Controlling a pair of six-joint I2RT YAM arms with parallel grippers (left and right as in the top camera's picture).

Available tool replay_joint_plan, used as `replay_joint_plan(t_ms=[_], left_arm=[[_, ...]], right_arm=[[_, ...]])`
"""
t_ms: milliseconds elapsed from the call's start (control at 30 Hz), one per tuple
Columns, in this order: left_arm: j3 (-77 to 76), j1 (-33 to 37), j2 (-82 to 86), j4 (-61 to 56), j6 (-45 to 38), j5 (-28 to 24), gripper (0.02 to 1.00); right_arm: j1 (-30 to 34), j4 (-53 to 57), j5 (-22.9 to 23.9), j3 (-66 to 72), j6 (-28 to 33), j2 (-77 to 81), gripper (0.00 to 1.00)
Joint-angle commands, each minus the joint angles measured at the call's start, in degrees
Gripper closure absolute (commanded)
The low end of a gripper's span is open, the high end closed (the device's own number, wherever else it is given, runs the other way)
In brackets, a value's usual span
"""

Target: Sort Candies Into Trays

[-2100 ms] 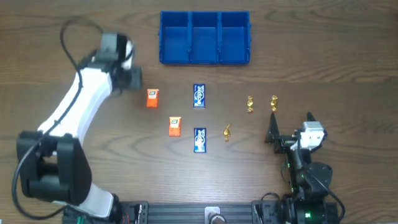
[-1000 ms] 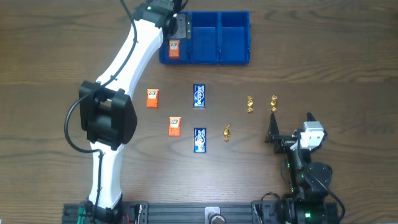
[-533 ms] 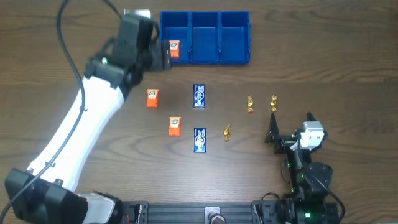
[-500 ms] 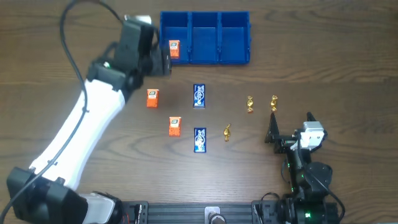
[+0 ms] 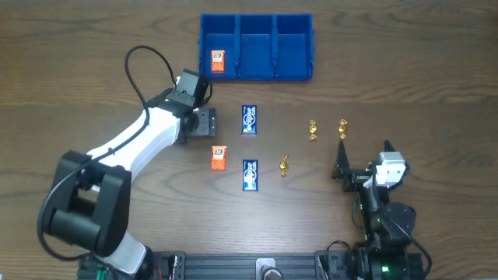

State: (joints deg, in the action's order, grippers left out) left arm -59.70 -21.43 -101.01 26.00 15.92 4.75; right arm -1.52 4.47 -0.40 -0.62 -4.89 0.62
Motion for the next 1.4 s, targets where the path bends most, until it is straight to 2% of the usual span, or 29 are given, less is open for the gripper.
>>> replay_joint_plan(t_ms=[33, 267, 467, 533, 733, 833, 1133, 1267, 1400], left_arm=[[-0.6, 0.7, -3.7, -1.3, 0.9, -0.6, 0.156], [-0.6, 2.8, -4.5, -2.0, 0.4, -2.0, 0.2], [-0.6, 3.5, -4.6, -2.2, -1.2, -3.8, 0.349], [-0.5, 3.4, -4.7, -2.3, -1.8, -3.8, 0.441], [-0.5, 3.4, -4.7, -2.0, -1.8, -3.8, 0.638], [-0.6, 3.4, -4.6, -2.1, -1.6, -3.8, 0.68], [-9.3, 1.4, 1.7, 1.9, 1.7, -2.6, 0.717], [-26.2, -1.2, 0.8, 8.0, 1.9, 1.5, 0.713], [-41.8, -1.6, -5.7, 13.4, 1.9, 2.0, 0.709]], right_arm=[[0.0, 0.3, 0.3, 0.2, 0.9, -0.3, 0.003], [0.0, 0.3, 0.3, 0.2, 0.9, -0.3, 0.003], [0.0, 0.3, 0.3, 0.2, 0.9, -0.3, 0.003], [0.0, 0.3, 0.3, 0.2, 0.9, -0.3, 0.003], [0.0, 0.3, 0.3, 0.2, 0.9, -0.3, 0.003], [0.0, 0.3, 0.3, 0.2, 0.9, -0.3, 0.003], [0.0, 0.3, 0.3, 0.2, 0.9, -0.3, 0.003], [0.0, 0.3, 0.3, 0.2, 0.9, -0.3, 0.003], [0.0, 0.3, 0.3, 0.2, 0.9, -0.3, 0.003]])
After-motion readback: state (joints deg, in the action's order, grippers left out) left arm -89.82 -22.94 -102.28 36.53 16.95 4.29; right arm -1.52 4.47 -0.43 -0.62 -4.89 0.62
